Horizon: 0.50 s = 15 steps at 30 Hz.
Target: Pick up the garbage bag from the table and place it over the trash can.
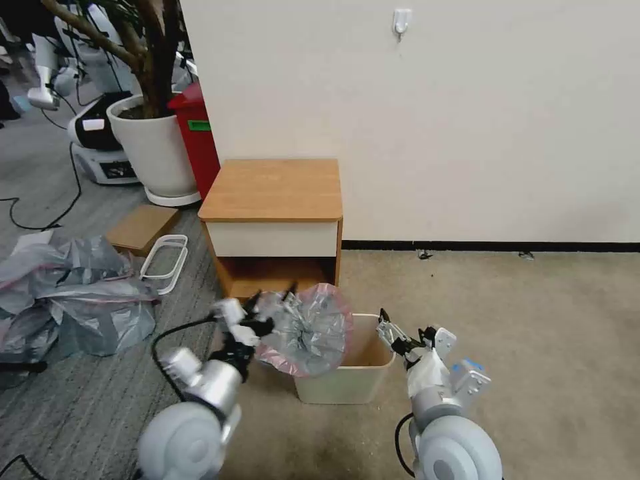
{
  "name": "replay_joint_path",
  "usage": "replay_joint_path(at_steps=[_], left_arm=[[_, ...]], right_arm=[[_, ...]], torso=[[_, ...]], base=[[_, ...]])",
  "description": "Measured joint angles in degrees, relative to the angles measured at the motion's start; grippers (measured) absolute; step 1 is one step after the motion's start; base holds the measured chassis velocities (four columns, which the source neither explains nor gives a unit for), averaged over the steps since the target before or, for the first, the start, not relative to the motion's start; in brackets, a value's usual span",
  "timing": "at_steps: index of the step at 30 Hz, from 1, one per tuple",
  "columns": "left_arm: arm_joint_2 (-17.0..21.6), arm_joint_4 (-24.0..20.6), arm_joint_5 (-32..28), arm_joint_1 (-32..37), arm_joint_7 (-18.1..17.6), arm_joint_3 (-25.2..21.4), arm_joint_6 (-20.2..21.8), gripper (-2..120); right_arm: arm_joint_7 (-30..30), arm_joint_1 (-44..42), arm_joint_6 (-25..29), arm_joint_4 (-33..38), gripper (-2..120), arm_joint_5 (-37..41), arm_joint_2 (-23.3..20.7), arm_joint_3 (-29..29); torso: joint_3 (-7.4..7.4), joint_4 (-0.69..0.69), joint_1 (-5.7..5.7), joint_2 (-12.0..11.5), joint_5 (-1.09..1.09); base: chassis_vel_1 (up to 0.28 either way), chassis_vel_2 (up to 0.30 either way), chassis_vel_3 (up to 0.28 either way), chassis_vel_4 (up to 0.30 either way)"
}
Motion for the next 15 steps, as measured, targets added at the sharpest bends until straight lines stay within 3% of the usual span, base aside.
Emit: replay_joint_path(at_steps=[4,9,15], left_arm=[[0.4,1.0,0.3,-3.4,-4.9,2.2,5.6,100],[0.8,0.8,0.5,-4.7,-6.5,2.7,9.2,100],[3.3,-3.3,-1.7,-3.0,-7.3,1.3,14.9,100]], right_arm=[[-0.1,-1.1,0.5,0.0,100,-0.5,0.4,0.8],[-0.2,-1.6,0.9,0.0,100,-0.8,0.8,1.3],[-0.2,-1.9,1.3,0.0,100,-0.8,0.9,1.8]], torso=[[0.00,-0.01,0.00,0.0,0.01],[0.00,0.00,0.00,0.0,0.01],[-0.01,0.01,0.00,0.0,0.01]], base=[[0.000,0.000,0.000,0.000],[0.000,0.000,0.000,0.000],[0.000,0.000,0.000,0.000]])
